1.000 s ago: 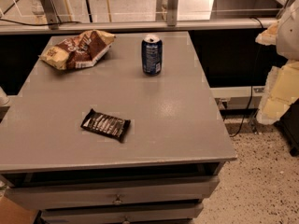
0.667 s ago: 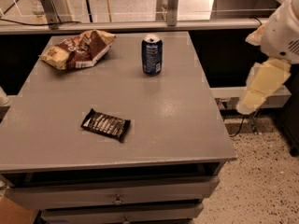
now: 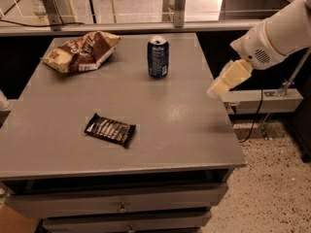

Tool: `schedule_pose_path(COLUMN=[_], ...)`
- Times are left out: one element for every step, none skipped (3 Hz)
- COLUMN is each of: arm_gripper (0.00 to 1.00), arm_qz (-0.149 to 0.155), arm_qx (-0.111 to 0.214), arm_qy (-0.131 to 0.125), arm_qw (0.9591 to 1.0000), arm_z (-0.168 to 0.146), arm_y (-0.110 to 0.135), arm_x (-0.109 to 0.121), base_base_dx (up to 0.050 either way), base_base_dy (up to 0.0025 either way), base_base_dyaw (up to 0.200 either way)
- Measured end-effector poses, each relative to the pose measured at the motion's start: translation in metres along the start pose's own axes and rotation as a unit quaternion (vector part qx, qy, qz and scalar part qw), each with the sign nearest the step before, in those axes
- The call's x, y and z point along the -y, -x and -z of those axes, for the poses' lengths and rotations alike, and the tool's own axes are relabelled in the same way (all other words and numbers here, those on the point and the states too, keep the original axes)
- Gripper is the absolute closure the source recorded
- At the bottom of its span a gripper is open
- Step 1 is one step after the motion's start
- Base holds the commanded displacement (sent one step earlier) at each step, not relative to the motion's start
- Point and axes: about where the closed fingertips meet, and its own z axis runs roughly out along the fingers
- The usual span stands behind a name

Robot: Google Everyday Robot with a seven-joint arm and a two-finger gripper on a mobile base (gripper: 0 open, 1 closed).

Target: Move pepsi can near brown chip bag

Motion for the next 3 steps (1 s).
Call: schedule_pose_path(arm_gripper=[0.0,0.0,0.0], arm_qz=[-0.023,-0.047,-0.047], arm_qx=[0.06,0.106,0.106], arm_qy=[-0.002,0.018,0.018], arm_qw=[0.9979,0.9931,0.9931], arm_z=[-0.026,-0.057,-0.057], arm_y=[0.009,0.019,0.019], arm_x=[0.021,0.032,0.032], base_base_dx=[0.0,0.0,0.0], base_base_dy=[0.0,0.0,0.0], base_base_dyaw=[0.0,0.0,0.0])
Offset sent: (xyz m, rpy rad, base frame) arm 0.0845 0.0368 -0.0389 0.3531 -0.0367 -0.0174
